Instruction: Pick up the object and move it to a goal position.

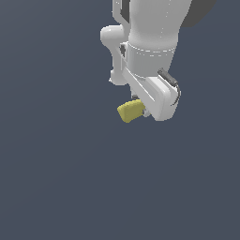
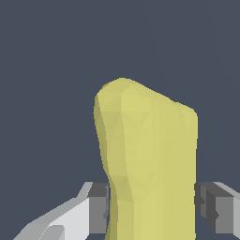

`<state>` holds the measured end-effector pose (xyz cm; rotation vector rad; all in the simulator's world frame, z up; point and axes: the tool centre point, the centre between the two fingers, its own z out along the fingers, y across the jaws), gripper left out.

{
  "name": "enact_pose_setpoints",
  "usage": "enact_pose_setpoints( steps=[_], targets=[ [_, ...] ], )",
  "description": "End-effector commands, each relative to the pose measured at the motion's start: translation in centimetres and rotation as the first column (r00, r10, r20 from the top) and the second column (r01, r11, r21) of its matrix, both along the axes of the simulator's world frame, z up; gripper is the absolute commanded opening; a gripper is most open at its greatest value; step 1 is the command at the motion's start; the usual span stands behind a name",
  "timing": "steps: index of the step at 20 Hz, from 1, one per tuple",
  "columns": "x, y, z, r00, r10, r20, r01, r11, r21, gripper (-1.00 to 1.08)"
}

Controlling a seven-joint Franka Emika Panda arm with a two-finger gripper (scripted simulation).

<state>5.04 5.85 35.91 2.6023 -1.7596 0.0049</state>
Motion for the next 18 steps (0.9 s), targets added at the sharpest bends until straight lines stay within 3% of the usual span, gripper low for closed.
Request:
enact_pose_setpoints(
  steps=[1,18],
  targets=[
    [0.4,0.9,1.6,1.0,0.0,-0.001,0.0,1.0,0.0,-1.0],
    [2.4,4.5,7.8,1.0,0.002,-0.002,-0.002,1.0,0.002,-1.0]
  ],
)
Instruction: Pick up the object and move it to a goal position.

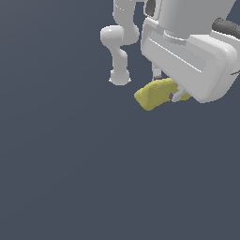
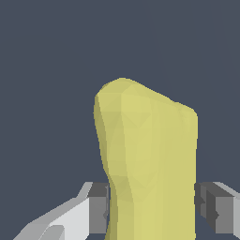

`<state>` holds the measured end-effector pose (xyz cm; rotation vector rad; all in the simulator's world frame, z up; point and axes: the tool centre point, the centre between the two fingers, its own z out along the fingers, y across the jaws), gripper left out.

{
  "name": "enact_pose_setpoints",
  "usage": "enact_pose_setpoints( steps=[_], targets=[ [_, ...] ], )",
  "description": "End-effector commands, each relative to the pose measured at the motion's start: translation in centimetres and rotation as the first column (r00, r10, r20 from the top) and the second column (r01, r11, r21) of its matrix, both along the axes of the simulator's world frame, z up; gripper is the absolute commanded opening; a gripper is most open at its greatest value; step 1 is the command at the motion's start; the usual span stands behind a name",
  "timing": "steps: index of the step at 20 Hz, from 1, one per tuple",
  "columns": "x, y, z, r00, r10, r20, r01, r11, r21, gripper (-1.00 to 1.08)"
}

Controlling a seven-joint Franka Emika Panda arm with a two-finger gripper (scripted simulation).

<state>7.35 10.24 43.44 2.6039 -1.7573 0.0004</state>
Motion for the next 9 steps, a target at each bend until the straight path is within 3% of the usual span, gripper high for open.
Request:
enact_pose_setpoints(
  steps=[1,9],
  targets=[
    [0.15,0.22,0.43,1.0,0.0,0.0,0.0,1.0,0.0,-1.0],
    [0.34,0.46,0.85,1.0,0.0,0.0,0.0,1.0,0.0,-1.0]
  ],
)
